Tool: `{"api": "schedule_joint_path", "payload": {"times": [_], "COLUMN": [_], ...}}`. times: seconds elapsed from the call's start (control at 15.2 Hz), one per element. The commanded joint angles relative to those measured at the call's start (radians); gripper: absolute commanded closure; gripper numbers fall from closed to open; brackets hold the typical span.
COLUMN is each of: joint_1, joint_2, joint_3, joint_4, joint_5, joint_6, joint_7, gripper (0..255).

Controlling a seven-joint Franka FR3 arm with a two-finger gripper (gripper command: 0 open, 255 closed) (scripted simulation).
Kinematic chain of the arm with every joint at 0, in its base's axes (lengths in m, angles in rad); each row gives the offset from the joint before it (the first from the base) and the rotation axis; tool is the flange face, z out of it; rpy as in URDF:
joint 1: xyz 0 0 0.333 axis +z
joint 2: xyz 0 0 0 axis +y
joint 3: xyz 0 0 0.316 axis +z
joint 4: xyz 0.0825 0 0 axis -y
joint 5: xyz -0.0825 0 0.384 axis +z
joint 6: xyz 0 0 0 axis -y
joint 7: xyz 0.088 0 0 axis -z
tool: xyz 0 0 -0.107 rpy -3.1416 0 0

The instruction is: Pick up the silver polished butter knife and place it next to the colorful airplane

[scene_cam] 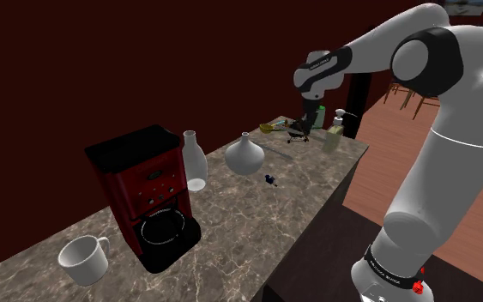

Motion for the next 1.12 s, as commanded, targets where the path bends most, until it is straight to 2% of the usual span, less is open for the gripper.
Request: {"api": "schedule_joint_path", "payload": {"times": [0.0, 1.06], "joint_1": [-0.001, -0.013], "joint_2": [0.013, 0.130], "joint_3": [0.000, 0.009], "joint_4": [-0.018, -0.108], "joint_5": [0.006, 0.063], "joint_6": [0.030, 0.228], "joint_7": [-0.004, -0.040], "gripper": [255, 255]}}
